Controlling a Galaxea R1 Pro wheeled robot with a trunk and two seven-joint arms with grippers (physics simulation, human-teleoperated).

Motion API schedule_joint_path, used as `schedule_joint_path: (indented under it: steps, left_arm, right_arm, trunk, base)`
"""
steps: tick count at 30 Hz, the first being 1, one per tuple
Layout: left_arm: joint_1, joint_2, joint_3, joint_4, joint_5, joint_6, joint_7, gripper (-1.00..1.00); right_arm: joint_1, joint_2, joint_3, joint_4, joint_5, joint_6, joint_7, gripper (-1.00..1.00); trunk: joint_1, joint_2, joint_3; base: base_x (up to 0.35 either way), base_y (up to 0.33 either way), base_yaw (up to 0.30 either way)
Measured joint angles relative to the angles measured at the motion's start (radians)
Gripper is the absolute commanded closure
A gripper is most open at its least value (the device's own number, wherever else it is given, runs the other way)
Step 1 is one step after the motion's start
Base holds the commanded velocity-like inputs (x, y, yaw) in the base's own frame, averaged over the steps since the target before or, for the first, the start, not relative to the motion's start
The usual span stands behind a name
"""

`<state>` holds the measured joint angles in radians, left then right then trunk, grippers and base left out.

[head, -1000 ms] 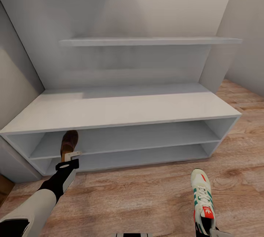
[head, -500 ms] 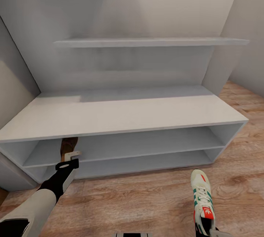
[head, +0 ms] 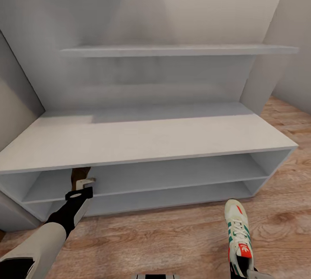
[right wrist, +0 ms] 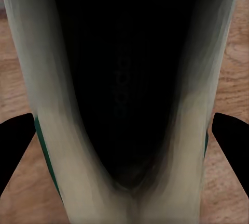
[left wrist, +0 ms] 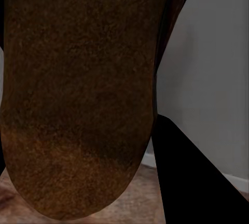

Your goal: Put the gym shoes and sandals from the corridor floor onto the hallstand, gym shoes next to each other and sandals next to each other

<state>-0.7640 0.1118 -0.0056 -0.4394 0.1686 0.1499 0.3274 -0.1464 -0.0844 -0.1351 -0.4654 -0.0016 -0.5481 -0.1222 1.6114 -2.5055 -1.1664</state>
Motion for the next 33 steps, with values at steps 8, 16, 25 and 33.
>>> schedule_joint_path:
  steps: [8,16,25,33]
  left_arm:
    - [0.001,0.000,0.001,0.000,0.000,-0.001,0.000,1.00]
    - [0.002,0.000,0.001,0.000,0.000,-0.002,0.000,1.00]
    - [0.002,0.000,0.001,0.000,0.000,-0.003,0.000,1.00]
    - [0.003,0.000,0.000,-0.001,0.000,-0.010,-0.001,-1.00]
  right_arm:
    - [0.000,0.000,0.000,0.000,0.000,0.000,0.000,1.00]
    - [0.000,0.000,0.000,0.000,0.000,0.000,0.000,1.00]
    - [0.000,0.000,0.000,0.000,0.000,0.000,0.000,1.00]
    - [0.000,0.000,0.000,0.000,0.000,0.000,0.000,1.00]
  trunk:
    - [0.000,0.000,0.000]
    - [0.000,0.000,0.000]
    - [0.000,0.000,0.000]
    - [0.000,0.000,0.000]
  base:
    - [0.176,0.000,0.000]
    - [0.081,0.000,0.000]
    - [0.131,0.000,0.000]
    - [0.025,0.000,0.000]
